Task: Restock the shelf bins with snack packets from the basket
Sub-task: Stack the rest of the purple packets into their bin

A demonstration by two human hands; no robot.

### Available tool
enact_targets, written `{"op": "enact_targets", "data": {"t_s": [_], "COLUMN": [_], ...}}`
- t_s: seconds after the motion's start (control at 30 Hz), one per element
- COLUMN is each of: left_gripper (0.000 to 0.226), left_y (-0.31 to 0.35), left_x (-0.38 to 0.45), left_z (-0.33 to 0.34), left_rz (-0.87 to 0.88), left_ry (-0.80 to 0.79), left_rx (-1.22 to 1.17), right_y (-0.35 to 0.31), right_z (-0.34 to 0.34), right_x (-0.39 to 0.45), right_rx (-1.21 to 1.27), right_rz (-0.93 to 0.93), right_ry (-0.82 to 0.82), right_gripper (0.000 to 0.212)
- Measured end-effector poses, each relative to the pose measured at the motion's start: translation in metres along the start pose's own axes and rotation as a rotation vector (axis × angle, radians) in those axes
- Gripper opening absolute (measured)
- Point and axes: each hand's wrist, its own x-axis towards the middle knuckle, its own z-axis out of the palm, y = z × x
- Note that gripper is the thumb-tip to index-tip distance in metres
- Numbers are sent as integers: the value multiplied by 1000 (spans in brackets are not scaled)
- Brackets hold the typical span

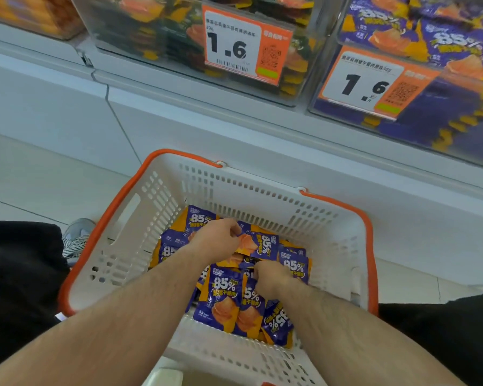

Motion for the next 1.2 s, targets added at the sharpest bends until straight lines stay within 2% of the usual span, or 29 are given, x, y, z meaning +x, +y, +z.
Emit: {"op": "enact_targets", "data": {"t_s": [0.1,0.17,0.4,0.5,0.57,0.67,0.73,0.87,0.93,1.03,1.13,1.2], "left_gripper": [29,30,55,45,35,5,12,14,15,15,8,16], "left_y": [3,9,46,71,86,108,122,144,157,182,207,219], "left_x": [-3,-3,-4,-12,-21,-39,-49,-64,-67,-69,-68,-60], "left_z": [-4,-9,-42,-68,-84,-106,-119,-143,-152,-165,-179,-187], "left_rz": [3,8,55,101,196,309,366,444,483,516,558,611], "left_ry": [2,19,137,169,158,189,189,193,231,289,330,482], "left_rx": [-12,-30,-299,-472,-508,-581,-723,-876,-930,-951,-954,-830], "right_y": [1,0,6,6,2,-5,-6,-5,-7,-10,-11,-7], "right_z": [-18,-45,-164,-202,-219,-236,-243,-246,-245,-241,-242,-251], "right_x": [-7,-15,-73,-112,-136,-166,-183,-211,-224,-235,-236,-236], "right_rx": [80,53,104,244,349,526,654,862,926,996,960,944], "right_rz": [-64,-88,-192,-258,-319,-398,-452,-573,-622,-634,-589,-516], "right_ry": [-53,-6,345,510,601,651,721,902,974,1117,1211,1256], "right_gripper": [25,22,19,16,17,15,21,25,33,43,32,29]}}
